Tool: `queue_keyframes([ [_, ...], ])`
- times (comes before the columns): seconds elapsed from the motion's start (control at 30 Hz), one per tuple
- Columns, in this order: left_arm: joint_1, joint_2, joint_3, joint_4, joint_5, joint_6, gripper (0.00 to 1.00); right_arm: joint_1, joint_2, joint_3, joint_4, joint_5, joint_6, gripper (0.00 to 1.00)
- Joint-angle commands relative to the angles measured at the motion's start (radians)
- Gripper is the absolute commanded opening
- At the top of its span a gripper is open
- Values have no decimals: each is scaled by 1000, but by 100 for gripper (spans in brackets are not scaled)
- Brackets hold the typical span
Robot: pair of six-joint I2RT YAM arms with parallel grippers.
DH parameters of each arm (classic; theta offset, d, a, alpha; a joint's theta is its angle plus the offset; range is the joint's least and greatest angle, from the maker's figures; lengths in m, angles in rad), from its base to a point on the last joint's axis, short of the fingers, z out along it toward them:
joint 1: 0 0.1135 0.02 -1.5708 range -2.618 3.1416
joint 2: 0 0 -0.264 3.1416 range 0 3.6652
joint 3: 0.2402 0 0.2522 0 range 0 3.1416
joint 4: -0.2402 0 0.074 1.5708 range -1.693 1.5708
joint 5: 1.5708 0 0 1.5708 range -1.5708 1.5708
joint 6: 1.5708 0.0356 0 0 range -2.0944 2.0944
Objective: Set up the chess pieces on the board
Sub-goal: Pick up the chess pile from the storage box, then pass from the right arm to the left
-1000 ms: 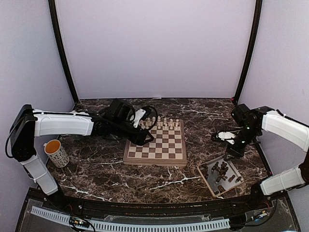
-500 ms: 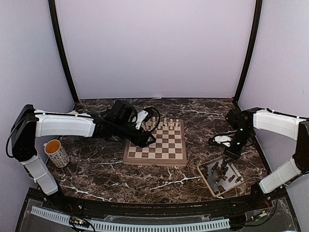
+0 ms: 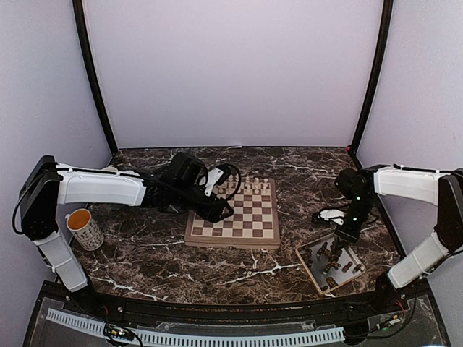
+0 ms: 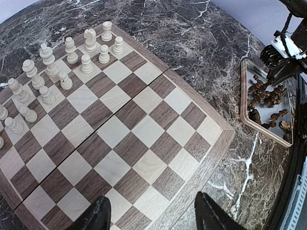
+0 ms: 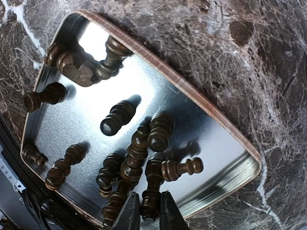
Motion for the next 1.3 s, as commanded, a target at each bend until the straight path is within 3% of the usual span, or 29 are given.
queue_keyframes([
  [0.0, -8, 0, 21, 14, 0, 0, 62, -3, 5, -2, -7, 2, 11, 9],
  [0.13, -9, 3, 18, 16, 4, 1, 62, -5, -18, 29, -37, -7, 1, 0],
  [0.63, -10, 10, 1, 46, 23, 12, 62, -6, -89, 124, -100, -66, -15, 0],
  [0.87, -16, -33, -127, 263, 118, 33, 63, 1, -91, 178, -107, -192, -34, 0],
  [0.9, -19, -44, -186, 395, 141, 1, 69, 41, -90, 208, -83, -241, -31, 0],
  [1.13, -15, 108, 62, 186, 203, -240, 70, 163, -15, 312, -12, -221, -44, 0],
  [1.27, 8, 166, 102, 235, 339, -412, 66, 216, 58, 399, -9, -229, -61, 0],
])
